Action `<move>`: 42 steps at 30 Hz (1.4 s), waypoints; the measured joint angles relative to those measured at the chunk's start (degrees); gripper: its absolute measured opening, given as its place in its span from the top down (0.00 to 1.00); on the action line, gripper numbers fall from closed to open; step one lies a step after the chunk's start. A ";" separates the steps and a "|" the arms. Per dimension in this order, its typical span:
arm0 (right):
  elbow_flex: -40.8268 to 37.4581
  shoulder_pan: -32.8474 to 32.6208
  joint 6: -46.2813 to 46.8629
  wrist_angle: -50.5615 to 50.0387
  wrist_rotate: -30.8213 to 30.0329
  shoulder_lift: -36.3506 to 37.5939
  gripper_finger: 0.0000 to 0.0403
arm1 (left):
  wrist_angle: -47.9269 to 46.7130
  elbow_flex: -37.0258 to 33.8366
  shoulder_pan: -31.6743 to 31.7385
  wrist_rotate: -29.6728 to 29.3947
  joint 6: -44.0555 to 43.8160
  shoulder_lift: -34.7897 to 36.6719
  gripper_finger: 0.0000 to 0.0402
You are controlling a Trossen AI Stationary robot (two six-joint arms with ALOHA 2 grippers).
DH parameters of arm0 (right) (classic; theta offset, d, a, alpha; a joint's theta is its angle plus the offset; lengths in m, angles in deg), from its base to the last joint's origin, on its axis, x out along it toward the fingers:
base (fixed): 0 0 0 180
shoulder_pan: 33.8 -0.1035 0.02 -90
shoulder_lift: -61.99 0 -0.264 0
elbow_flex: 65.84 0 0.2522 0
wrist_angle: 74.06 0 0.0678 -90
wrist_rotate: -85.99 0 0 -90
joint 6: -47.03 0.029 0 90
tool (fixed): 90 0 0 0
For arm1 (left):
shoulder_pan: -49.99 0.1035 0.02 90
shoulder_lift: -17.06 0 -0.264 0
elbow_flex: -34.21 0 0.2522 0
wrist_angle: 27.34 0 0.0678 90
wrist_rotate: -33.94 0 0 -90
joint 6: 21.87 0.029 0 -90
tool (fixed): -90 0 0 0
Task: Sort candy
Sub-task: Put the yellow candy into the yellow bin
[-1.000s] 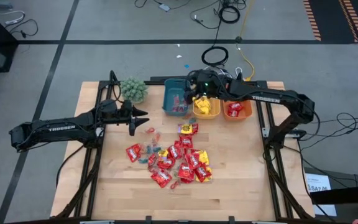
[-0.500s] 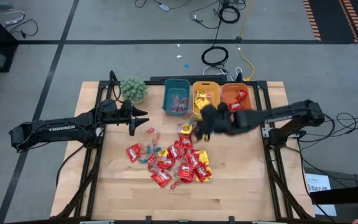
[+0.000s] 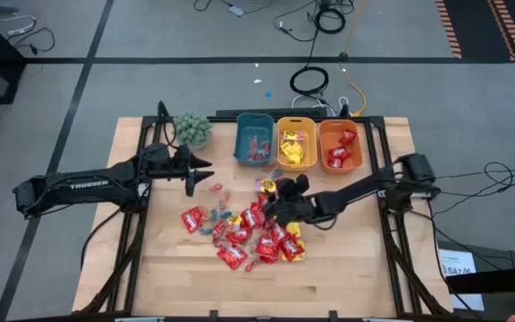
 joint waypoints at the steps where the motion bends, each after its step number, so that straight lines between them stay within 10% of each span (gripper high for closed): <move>1: 0.02 0.50 -0.48 1.77 -0.02 -1.93 0.50 | -0.68 -0.02 0.00 0.00 -0.02 0.00 0.55; 16: 10.96 9.41 -6.49 6.68 -0.06 -18.59 0.52 | -7.04 -0.04 0.01 0.00 -0.06 0.00 0.55; 22: 14.05 9.95 1.33 -3.86 1.28 -20.52 0.72 | -7.23 -0.04 0.00 0.07 -0.37 0.00 0.55; 26: 14.25 9.57 6.65 -7.21 6.43 -20.02 0.96 | -7.26 -0.04 0.00 0.09 -0.37 0.00 0.55; 42: 22.26 3.30 -6.10 -22.48 9.76 -1.59 1.00 | -6.43 -0.04 0.00 0.48 0.05 0.00 0.55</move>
